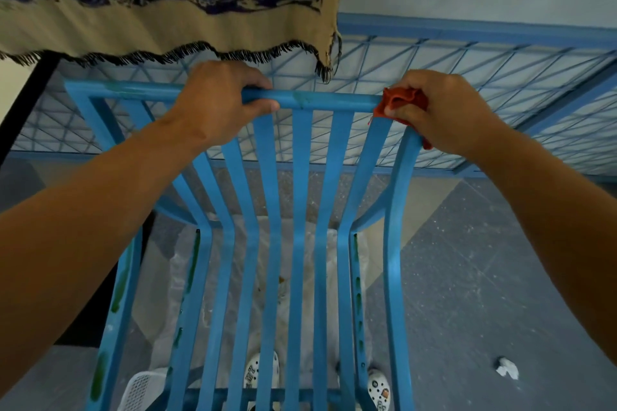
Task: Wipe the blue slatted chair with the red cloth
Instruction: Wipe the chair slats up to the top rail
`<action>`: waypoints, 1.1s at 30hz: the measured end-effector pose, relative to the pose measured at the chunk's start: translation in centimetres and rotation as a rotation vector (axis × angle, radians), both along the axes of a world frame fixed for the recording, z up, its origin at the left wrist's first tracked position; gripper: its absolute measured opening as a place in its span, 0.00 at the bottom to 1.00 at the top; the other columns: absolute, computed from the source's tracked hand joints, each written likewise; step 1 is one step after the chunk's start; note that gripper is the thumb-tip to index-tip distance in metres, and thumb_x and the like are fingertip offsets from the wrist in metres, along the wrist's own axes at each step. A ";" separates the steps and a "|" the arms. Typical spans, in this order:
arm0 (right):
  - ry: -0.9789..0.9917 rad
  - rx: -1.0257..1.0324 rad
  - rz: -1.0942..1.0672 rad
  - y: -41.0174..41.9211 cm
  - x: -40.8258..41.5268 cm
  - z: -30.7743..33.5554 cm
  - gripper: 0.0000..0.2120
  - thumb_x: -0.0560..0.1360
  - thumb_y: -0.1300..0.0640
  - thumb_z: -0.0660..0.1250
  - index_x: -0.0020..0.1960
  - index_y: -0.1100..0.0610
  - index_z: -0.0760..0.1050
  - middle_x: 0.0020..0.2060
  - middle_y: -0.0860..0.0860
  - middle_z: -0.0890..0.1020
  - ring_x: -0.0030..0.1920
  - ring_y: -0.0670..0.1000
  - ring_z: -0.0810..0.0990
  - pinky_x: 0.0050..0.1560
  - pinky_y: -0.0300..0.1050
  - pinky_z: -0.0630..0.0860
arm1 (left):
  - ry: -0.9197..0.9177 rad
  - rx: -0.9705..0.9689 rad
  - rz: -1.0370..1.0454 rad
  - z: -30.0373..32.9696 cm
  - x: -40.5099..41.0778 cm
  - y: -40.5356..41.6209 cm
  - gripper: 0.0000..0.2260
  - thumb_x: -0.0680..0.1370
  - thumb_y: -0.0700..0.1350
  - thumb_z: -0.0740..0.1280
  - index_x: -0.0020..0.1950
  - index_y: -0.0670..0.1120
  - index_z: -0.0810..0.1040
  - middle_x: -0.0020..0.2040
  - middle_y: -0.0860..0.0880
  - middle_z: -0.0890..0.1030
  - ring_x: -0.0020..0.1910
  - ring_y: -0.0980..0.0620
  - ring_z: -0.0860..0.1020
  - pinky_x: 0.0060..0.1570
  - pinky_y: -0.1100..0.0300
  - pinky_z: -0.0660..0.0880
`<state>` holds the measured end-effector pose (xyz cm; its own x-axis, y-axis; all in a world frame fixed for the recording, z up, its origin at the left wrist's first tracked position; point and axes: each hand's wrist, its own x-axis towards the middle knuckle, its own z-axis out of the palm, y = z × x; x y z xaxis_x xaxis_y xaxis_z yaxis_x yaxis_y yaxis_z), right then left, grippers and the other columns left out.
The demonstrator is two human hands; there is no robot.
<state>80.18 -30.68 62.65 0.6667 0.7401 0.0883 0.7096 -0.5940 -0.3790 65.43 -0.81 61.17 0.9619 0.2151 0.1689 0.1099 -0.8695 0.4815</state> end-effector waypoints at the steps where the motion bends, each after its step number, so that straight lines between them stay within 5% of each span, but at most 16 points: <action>1: 0.009 0.005 -0.009 -0.1 0.1 0.0 0.11 0.78 0.52 0.70 0.57 0.57 0.79 0.43 0.48 0.78 0.39 0.51 0.76 0.43 0.49 0.75 | -0.004 -0.012 0.004 -0.1 0.0 0.0 0.16 0.77 0.53 0.74 0.60 0.47 0.83 0.54 0.47 0.83 0.50 0.49 0.79 0.55 0.56 0.75; 7: -0.034 0.024 0.005 3.0 -1.1 -0.3 0.11 0.78 0.48 0.70 0.53 0.55 0.78 0.42 0.48 0.77 0.40 0.50 0.75 0.42 0.43 0.66 | -0.017 0.003 -0.004 -0.3 0.0 0.1 0.16 0.77 0.54 0.73 0.60 0.46 0.84 0.55 0.47 0.83 0.53 0.48 0.80 0.56 0.59 0.73; 12: -0.203 0.050 0.073 7.6 -3.8 -1.7 0.14 0.77 0.47 0.69 0.57 0.56 0.80 0.48 0.53 0.82 0.47 0.57 0.80 0.50 0.54 0.76 | -0.023 0.001 -0.006 -0.3 -0.1 0.1 0.16 0.77 0.54 0.73 0.60 0.46 0.84 0.55 0.46 0.84 0.52 0.49 0.80 0.55 0.60 0.72; 18: -0.154 0.073 0.062 3.9 -2.5 -1.2 0.13 0.78 0.46 0.68 0.57 0.53 0.79 0.46 0.49 0.81 0.44 0.47 0.77 0.52 0.53 0.78 | -0.053 -0.023 -0.004 -0.7 -0.6 -0.1 0.17 0.76 0.54 0.74 0.60 0.46 0.84 0.53 0.46 0.84 0.51 0.47 0.81 0.58 0.50 0.76; 21: -0.201 0.094 -0.036 3.0 -2.8 -2.0 0.14 0.77 0.45 0.68 0.56 0.53 0.78 0.45 0.50 0.81 0.44 0.52 0.78 0.51 0.57 0.77 | -0.072 -0.030 0.026 -1.1 -0.9 -0.3 0.19 0.76 0.56 0.73 0.61 0.46 0.84 0.54 0.45 0.84 0.51 0.46 0.82 0.58 0.46 0.77; 24: -0.208 -0.009 -0.079 4.5 -4.1 -2.3 0.18 0.77 0.45 0.66 0.62 0.53 0.76 0.54 0.52 0.80 0.54 0.56 0.78 0.60 0.57 0.73 | -0.048 0.040 0.012 -1.3 -1.2 -0.9 0.27 0.75 0.63 0.67 0.64 0.45 0.81 0.56 0.44 0.84 0.53 0.45 0.82 0.59 0.43 0.77; 27: -0.085 -0.048 0.020 5.4 -5.3 -1.5 0.32 0.75 0.45 0.62 0.76 0.55 0.65 0.71 0.55 0.72 0.70 0.57 0.70 0.73 0.57 0.64 | -0.061 0.127 -0.046 -1.5 -1.3 -2.8 0.29 0.76 0.63 0.66 0.68 0.44 0.78 0.62 0.43 0.82 0.61 0.43 0.79 0.64 0.41 0.73; 30: 0.173 0.029 0.016 4.5 -5.2 -0.6 0.35 0.80 0.57 0.61 0.82 0.56 0.50 0.78 0.57 0.64 0.76 0.55 0.64 0.74 0.41 0.58 | -0.095 0.145 -0.128 -1.0 -0.8 -5.8 0.28 0.79 0.59 0.64 0.72 0.42 0.74 0.67 0.43 0.78 0.67 0.43 0.75 0.68 0.43 0.69; 33: 0.236 0.200 -0.021 3.2 -4.4 -0.3 0.31 0.80 0.67 0.58 0.80 0.55 0.54 0.73 0.56 0.71 0.71 0.52 0.73 0.66 0.30 0.67 | -0.133 0.147 -0.215 -0.4 0.5 -9.1 0.26 0.80 0.56 0.64 0.73 0.43 0.71 0.69 0.45 0.77 0.69 0.45 0.73 0.68 0.45 0.68</action>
